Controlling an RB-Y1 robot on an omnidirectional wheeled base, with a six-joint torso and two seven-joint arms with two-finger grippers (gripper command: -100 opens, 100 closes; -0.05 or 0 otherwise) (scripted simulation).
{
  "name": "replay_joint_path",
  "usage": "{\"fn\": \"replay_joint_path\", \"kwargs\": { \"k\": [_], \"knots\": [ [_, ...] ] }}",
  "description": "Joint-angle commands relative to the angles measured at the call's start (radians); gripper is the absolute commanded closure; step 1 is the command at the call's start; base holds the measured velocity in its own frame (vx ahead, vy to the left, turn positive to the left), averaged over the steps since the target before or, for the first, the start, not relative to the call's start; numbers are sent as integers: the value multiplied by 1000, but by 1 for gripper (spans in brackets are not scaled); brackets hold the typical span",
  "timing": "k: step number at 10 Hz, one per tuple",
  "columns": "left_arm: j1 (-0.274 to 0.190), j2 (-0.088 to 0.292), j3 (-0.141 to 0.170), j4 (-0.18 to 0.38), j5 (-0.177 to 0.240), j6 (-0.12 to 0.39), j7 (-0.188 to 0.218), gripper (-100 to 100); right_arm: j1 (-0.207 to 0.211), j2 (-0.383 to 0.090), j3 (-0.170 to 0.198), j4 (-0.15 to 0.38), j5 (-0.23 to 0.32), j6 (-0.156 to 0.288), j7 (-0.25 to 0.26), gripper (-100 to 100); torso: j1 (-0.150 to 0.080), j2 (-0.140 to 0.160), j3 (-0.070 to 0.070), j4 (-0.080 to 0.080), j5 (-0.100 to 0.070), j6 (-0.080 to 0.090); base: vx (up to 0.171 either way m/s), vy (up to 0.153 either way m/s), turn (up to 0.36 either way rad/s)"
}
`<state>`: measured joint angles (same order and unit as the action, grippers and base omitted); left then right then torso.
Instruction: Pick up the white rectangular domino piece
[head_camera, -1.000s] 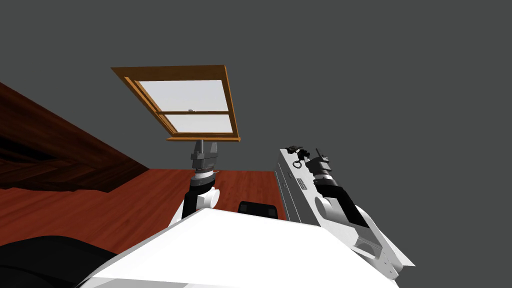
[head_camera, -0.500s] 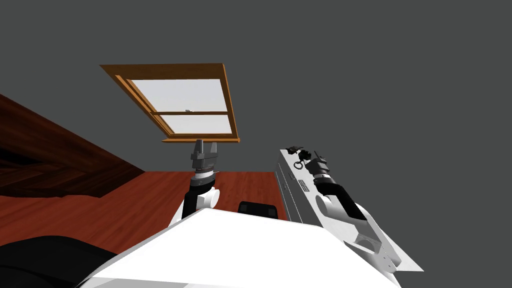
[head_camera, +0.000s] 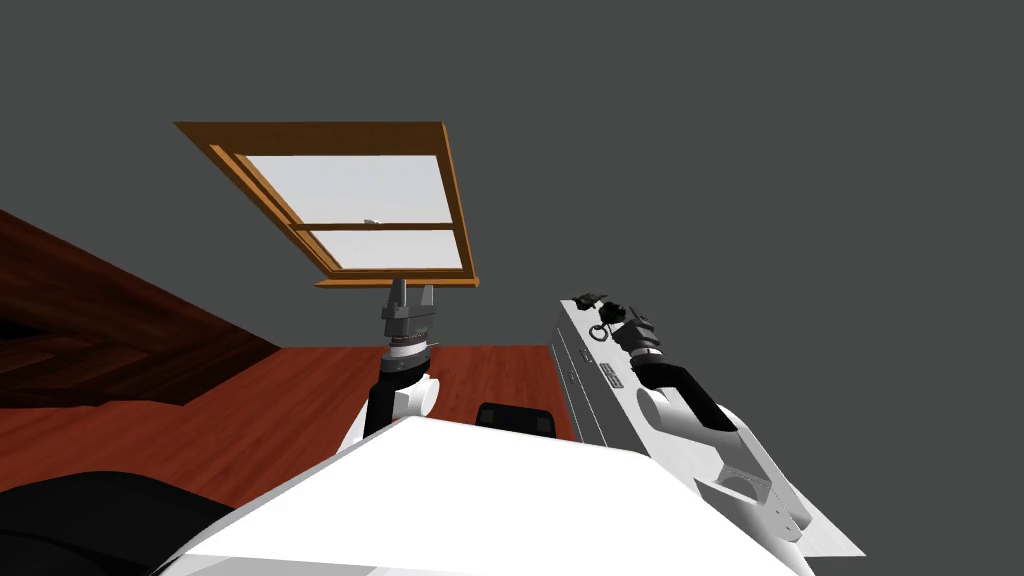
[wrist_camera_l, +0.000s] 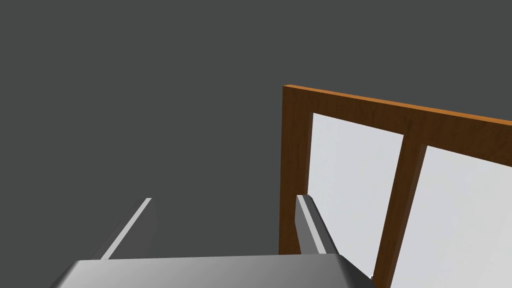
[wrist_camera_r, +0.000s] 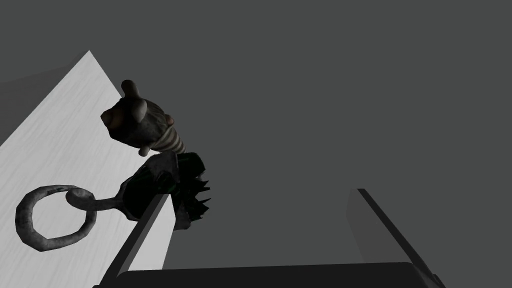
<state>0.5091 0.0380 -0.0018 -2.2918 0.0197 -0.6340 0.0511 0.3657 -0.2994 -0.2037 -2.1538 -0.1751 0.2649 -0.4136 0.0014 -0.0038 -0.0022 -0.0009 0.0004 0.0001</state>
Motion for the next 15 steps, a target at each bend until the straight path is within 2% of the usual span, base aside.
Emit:
{"fn": "replay_joint_path", "kwargs": {
  "k": [1, 4, 9, 12, 14, 15],
  "knots": [
    [0, 0, 0, 0, 0, 0, 0, 0, -4, 2, -1, 15, -4, 50, -9, -100, 0, 0, 0, 0, 0, 0, 61, 36, -43],
    [0, 0, 0, 0, 0, 0, 0, 0, -27, -22, -27, 60, -41, 156, -50, -100, 0, -1, -1, 0, 0, 0, 79, 37, -63],
    [0, 0, 0, 0, 0, 0, 0, 0, -38, -33, -40, 85, -59, 269, -70, -100, -1, 0, 0, 0, 0, 0, 49, 19, -31],
    [0, 0, 0, 0, 0, 0, 0, 0, -59, -52, -63, 137, -92, 363, -106, -100, 0, 0, 0, 0, 0, 0, 72, 30, -74],
    [0, 0, 0, 0, 0, 0, 0, 0, -59, -52, -63, 137, -92, 409, -106, -100, -1, -2, -1, -1, 0, 0, 58, 14, -26],
    [0, 0, 0, 0, 0, 0, 0, 0, -69, -60, -74, 165, -108, 443, -122, -100, -2, 1, 0, 0, 0, 0, 51, 12, -88]
  ]
}}
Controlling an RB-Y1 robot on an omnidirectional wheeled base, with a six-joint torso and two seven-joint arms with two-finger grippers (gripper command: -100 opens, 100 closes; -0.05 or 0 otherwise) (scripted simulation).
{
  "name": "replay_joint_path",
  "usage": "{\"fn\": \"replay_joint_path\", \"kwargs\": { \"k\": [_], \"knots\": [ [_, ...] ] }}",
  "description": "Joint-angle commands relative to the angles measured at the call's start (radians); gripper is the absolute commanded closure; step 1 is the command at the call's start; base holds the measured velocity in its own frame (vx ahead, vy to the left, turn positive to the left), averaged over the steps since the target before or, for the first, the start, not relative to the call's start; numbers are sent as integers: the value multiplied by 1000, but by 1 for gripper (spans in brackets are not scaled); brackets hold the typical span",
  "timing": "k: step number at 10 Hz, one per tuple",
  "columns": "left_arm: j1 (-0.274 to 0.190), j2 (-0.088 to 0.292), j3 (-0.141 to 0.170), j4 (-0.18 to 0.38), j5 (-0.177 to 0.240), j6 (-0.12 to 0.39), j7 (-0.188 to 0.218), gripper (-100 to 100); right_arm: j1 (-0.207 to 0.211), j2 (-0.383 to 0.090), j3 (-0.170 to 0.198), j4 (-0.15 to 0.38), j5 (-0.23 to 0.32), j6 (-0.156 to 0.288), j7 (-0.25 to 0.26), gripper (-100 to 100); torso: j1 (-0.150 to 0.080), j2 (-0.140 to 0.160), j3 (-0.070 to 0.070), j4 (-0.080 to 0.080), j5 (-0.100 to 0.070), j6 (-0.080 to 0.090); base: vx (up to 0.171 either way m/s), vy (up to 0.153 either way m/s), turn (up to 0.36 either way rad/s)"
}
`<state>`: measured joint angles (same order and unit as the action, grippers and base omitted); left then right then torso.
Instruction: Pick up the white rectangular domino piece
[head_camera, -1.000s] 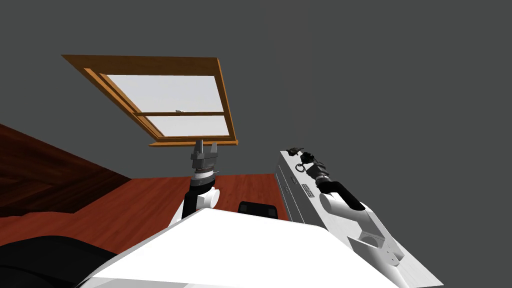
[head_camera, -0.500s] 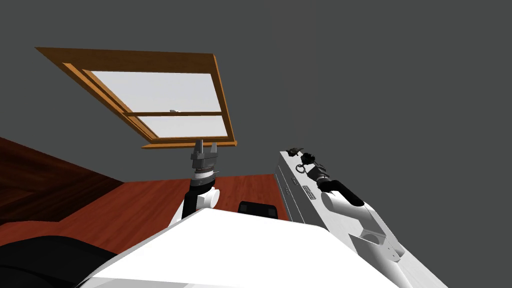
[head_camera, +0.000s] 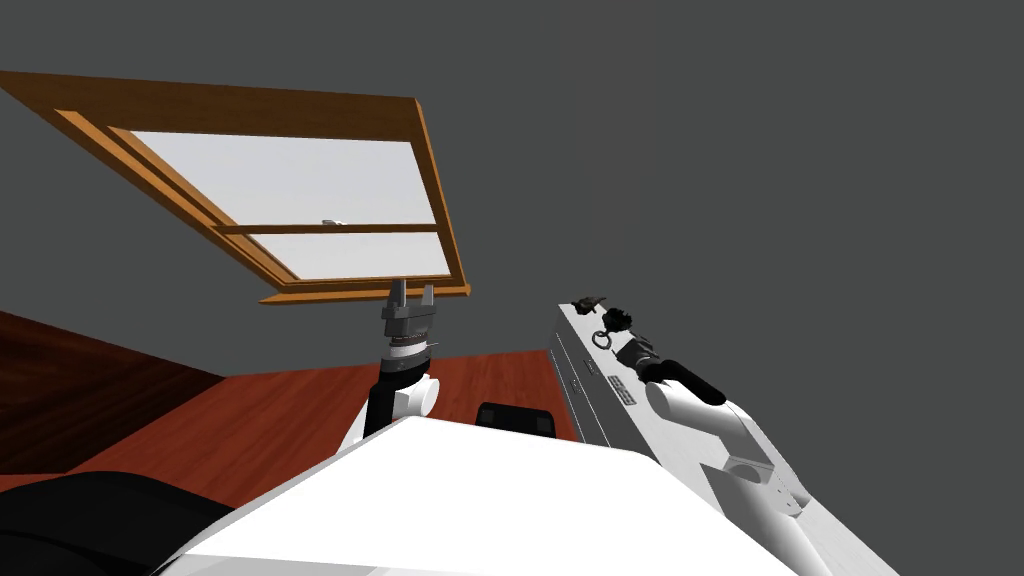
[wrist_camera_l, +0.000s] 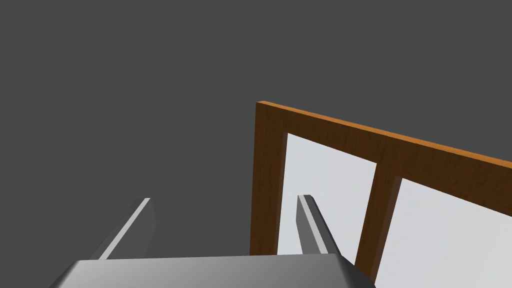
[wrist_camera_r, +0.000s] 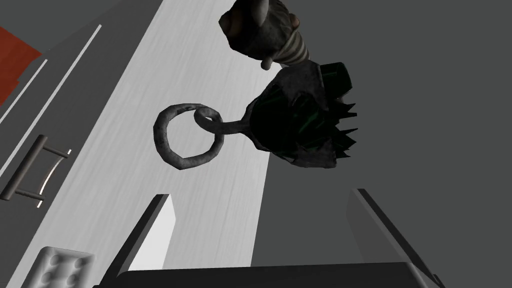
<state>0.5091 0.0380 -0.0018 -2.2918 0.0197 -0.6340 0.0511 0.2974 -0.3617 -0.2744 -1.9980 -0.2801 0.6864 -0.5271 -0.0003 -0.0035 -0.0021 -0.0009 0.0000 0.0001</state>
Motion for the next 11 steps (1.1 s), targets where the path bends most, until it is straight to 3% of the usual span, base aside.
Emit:
{"fn": "replay_joint_path", "kwargs": {
  "k": [1, 2, 11],
  "knots": [
    [0, 0, 0, 0, 0, 0, 0, 0, 0, 2, -3, 10, -3, 50, -9, -100, 0, 0, 0, 0, 0, 0, 58, 14, -70],
    [0, 0, 0, 0, 0, 0, 0, 0, 0, 2, -3, 10, -3, 56, -9, -100, 0, 0, 0, 0, 0, 0, 29, 6, 6],
    [0, 0, 0, 0, 0, 0, 0, 0, -45, -23, -49, 157, -70, 337, -76, -100, 0, -1, -1, 0, 0, -1, 81, 13, -83]
  ]
}}
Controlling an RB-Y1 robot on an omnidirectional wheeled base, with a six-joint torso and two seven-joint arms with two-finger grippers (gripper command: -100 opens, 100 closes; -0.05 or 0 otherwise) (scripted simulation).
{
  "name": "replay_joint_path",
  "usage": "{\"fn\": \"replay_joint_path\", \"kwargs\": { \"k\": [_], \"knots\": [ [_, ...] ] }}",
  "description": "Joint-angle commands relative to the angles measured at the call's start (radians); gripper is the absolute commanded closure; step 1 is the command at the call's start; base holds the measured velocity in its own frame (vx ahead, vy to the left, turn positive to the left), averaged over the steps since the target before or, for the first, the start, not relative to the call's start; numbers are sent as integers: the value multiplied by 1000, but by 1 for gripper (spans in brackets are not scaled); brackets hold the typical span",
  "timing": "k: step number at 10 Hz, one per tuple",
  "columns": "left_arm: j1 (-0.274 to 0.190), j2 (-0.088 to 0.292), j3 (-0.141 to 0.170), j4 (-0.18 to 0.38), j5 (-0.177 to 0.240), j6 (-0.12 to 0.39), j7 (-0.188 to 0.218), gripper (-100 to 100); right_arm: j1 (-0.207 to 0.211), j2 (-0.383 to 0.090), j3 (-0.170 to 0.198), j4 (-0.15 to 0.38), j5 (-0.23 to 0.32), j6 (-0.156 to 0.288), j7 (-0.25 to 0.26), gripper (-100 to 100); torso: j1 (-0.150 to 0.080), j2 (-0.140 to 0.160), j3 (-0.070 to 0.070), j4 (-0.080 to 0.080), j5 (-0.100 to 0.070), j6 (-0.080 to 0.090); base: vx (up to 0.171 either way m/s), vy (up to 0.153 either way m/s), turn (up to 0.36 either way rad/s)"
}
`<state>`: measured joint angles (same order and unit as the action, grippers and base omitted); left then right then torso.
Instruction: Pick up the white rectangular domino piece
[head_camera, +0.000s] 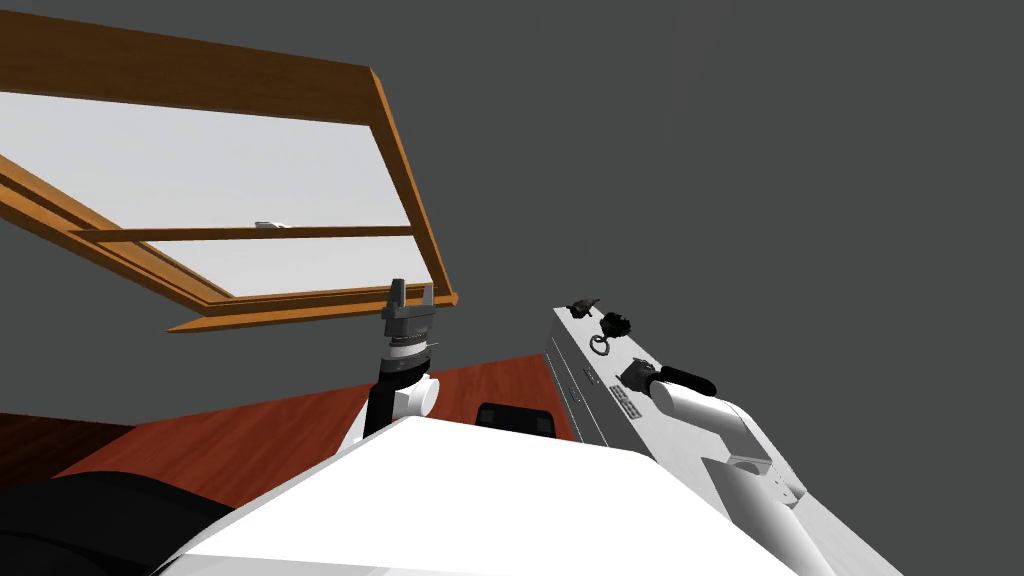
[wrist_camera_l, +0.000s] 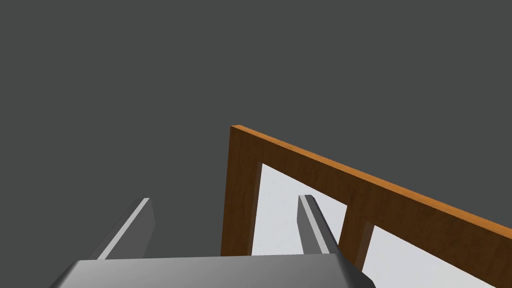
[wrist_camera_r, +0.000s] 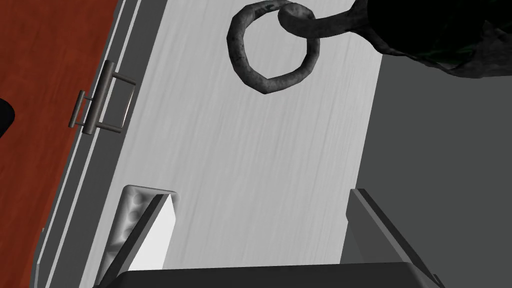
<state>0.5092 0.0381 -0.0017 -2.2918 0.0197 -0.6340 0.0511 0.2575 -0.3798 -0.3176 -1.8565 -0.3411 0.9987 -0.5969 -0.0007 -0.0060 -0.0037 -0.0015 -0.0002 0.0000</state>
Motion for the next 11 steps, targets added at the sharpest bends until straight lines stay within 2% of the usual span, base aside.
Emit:
{"fn": "replay_joint_path", "kwargs": {
  "k": [1, 2, 3, 4, 5, 6, 7, 8, 11],
  "knots": [
    [0, 0, 0, 0, 0, 0, 0, 0, -5, -5, -6, 15, -9, 50, -6, -100, 0, 0, 0, 0, 0, 0, 82, 2, -66],
    [0, 0, 0, 0, 0, 0, 0, 0, -5, -5, -6, 15, -9, 56, -6, -100, -1, 1, 0, 0, 0, 0, 28, -1, 12],
    [0, 0, 0, 0, 0, 0, 0, 0, -13, -7, -14, 44, -21, 96, -17, -100, -1, 3, 2, 1, 0, -1, 54, 8, -105],
    [0, 0, 0, 0, 0, 0, 0, 0, -13, -7, -14, 44, -21, 113, -17, -100, 0, 3, 2, 1, 0, 0, 58, 9, -66],
    [0, 0, 0, 0, 0, 0, 0, 0, -20, -9, -21, 73, -32, 148, -28, -100, 0, 3, 1, 1, 0, 0, 90, -3, -137],
    [0, 0, 0, 0, 0, 0, 0, 0, -20, -9, -21, 73, -32, 167, -28, -100, -1, 1, 1, 0, 0, 0, 81, 9, -45],
    [0, 0, 0, 0, 0, 0, 0, 0, -27, -10, -29, 100, -43, 201, -38, -100, 0, 1, 1, 0, 0, -1, 86, 18, -96],
    [0, 0, 0, 0, 0, 0, 0, 0, -27, -10, -29, 100, -43, 219, -38, -100, 0, 1, 0, 0, 0, 0, 68, 23, -55],
    [0, 0, 0, 0, 0, 0, 0, 0, -39, -13, -42, 151, -62, 301, -56, -100, -1, 2, 1, 0, 0, -1, 68, 7, -85]
  ]
}}
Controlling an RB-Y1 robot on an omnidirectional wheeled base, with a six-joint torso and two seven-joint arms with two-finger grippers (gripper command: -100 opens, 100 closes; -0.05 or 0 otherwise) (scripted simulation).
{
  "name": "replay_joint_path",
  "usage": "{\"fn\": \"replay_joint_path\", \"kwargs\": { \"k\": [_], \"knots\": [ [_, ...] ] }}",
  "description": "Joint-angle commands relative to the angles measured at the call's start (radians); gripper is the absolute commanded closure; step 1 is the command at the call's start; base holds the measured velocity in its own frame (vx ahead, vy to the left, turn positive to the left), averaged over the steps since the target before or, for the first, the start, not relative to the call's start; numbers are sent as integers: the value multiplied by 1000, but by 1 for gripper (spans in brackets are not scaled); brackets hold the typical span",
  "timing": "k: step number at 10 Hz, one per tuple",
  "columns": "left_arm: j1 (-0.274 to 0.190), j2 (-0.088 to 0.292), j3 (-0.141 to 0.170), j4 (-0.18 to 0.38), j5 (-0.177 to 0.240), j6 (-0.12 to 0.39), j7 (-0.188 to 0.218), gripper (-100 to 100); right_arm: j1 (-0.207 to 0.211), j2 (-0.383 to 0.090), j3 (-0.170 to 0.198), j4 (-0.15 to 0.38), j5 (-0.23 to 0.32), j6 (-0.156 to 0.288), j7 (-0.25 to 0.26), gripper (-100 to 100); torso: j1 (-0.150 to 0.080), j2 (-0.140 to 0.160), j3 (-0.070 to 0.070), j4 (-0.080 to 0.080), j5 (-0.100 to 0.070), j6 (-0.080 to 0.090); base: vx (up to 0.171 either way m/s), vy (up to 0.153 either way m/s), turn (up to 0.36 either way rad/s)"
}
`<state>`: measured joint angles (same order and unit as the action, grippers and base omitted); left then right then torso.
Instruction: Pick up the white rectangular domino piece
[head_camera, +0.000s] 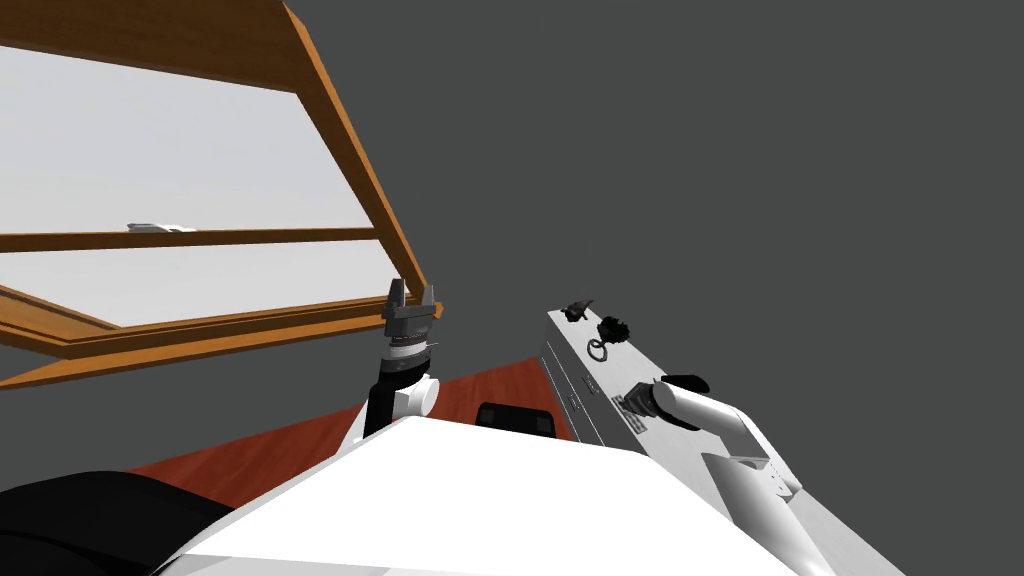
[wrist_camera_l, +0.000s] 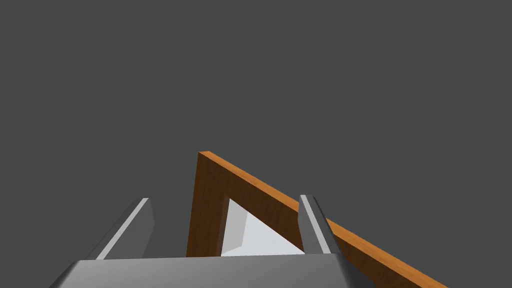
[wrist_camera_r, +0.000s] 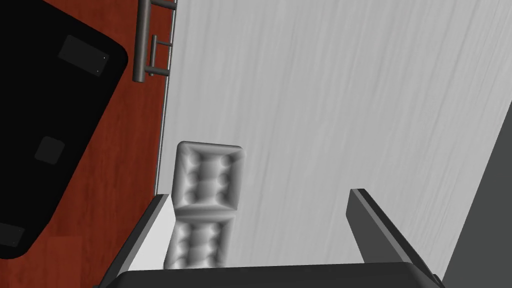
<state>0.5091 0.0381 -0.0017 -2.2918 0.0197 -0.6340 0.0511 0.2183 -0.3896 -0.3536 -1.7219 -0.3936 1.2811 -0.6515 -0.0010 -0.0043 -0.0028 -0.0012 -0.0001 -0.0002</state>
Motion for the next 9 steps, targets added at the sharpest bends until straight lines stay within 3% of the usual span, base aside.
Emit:
{"fn": "replay_joint_path", "kwargs": {
  "k": [1, 2, 5, 9],
  "knots": [
    [0, 0, 0, 0, 0, 0, 0, 0, 0, -3, -6, 16, -9, 32, -2, -100, 0, 0, 0, 0, 0, 0, 67, 12, -51],
    [0, 0, 0, 0, 0, 0, 0, 0, -5, -4, -13, 39, -18, 74, -10, -100, 0, 0, 0, 0, 0, 0, 74, 0, -96],
    [0, 0, 0, 0, 0, 0, 0, 0, -10, -5, -19, 60, -26, 116, -18, -100, 0, 0, 0, 0, 0, 0, 60, 10, -58],
    [0, 0, 0, 0, 0, 0, 0, 0, -21, -11, -34, 111, -45, 215, -39, -100, -1, 0, 0, 0, 0, -1, 72, 5, -70]
  ]
}}
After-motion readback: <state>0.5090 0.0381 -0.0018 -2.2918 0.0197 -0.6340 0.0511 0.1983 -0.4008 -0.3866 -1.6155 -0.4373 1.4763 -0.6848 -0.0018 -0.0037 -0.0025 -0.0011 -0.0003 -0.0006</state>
